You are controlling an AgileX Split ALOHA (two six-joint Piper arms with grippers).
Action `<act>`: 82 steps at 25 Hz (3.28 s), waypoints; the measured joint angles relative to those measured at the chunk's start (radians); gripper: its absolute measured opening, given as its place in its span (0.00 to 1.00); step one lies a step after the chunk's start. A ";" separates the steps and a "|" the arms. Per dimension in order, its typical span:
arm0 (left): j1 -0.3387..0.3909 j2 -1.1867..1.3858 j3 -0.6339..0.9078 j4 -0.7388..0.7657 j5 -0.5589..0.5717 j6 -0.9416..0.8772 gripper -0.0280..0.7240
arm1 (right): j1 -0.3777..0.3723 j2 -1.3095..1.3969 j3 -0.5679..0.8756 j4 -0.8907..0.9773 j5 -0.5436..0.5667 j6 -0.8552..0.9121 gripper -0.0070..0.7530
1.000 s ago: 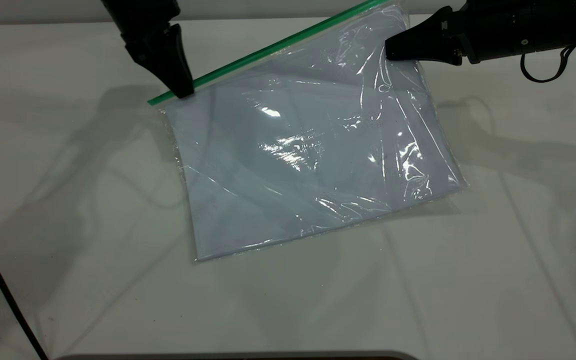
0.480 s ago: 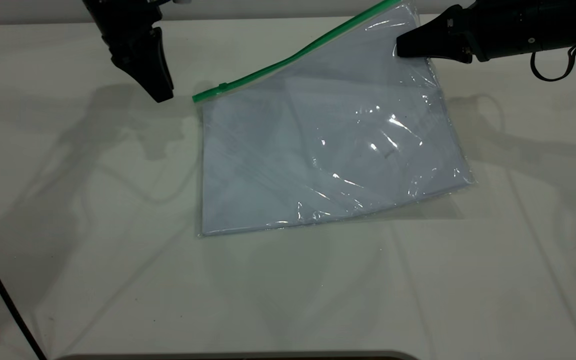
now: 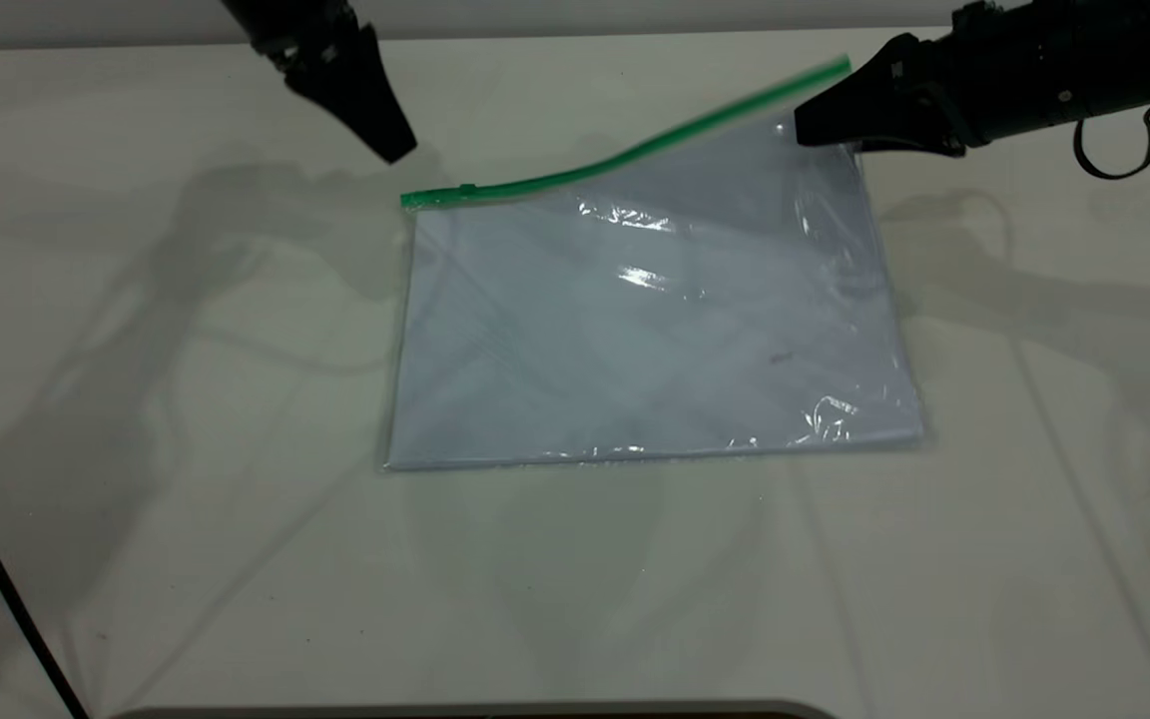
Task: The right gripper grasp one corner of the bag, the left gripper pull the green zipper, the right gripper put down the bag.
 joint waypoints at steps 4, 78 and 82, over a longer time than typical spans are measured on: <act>0.000 0.000 -0.096 0.022 0.000 -0.129 0.78 | 0.000 -0.028 0.000 -0.042 -0.193 0.076 0.89; 0.000 -2.422 1.624 0.480 -0.008 -0.952 0.78 | -0.138 -2.352 0.650 -1.150 0.412 1.356 0.79; 0.000 -2.434 1.689 0.479 -0.024 -0.953 0.78 | -0.138 -2.363 0.650 -1.166 0.412 1.356 0.79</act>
